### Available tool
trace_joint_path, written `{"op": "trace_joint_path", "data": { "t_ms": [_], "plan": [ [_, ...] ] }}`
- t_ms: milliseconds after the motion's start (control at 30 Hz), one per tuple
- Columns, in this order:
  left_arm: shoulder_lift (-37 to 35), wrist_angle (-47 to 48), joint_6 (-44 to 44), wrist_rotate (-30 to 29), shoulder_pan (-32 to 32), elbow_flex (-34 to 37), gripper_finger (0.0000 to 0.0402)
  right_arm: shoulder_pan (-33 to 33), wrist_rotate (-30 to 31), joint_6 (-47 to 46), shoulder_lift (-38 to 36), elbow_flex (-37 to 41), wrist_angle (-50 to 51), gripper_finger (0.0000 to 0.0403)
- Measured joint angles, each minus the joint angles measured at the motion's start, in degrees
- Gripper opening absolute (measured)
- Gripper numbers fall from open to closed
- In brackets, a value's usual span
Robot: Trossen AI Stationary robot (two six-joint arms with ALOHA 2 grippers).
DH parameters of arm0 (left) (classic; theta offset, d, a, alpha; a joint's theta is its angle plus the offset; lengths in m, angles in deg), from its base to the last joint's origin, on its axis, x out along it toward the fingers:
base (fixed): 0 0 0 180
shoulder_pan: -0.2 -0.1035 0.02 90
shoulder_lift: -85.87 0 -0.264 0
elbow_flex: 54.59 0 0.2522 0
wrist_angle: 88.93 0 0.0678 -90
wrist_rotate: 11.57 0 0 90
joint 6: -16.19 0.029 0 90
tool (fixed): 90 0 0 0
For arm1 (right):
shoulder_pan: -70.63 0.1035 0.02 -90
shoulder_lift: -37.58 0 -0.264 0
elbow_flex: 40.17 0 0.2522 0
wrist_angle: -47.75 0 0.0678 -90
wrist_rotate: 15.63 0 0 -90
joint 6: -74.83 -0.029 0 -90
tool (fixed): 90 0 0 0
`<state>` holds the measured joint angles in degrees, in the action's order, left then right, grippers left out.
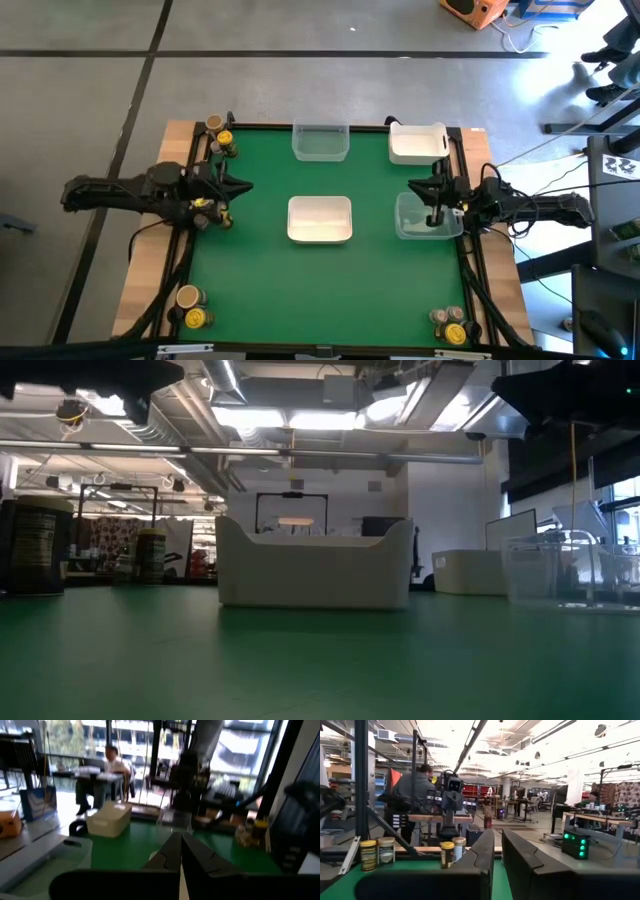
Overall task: Sort spices by type
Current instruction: Put the middle yellow seasoning bottle into the top transparent bin
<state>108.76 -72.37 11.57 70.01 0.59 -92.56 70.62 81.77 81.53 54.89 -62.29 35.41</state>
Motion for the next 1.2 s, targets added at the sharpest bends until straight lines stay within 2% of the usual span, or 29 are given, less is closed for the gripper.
{"op": "trace_joint_path", "data": {
  "t_ms": [233,400,733,833,1000,1200],
  "plan": [
    [8.8,17.2,4.3,0.0,0.0,-13.9,0.0000,0.0,0.6,3.4,12.9,-5.8,-2.4,0.0039],
    [12.0,27.0,6.6,0.1,0.0,-20.7,0.0000,0.0,0.7,7.2,21.4,-10.7,-2.6,0.0039],
    [12.8,25.1,7.9,-1.5,0.0,-21.3,0.0009,0.0,0.6,11.5,31.3,-16.1,-2.6,0.0039],
    [12.8,25.0,6.8,-3.2,-0.1,-21.3,0.0041,0.0,0.7,11.8,32.8,-16.5,-3.4,0.0039],
    [12.8,26.0,8.1,-5.8,-0.1,-21.8,0.0121,0.0,0.7,12.0,33.2,-16.5,-5.7,0.0039],
    [16.1,34.2,7.9,-5.9,-0.1,-29.8,0.0206,0.0,0.7,12.5,33.2,-16.5,-7.4,0.0039]
  ]
}}
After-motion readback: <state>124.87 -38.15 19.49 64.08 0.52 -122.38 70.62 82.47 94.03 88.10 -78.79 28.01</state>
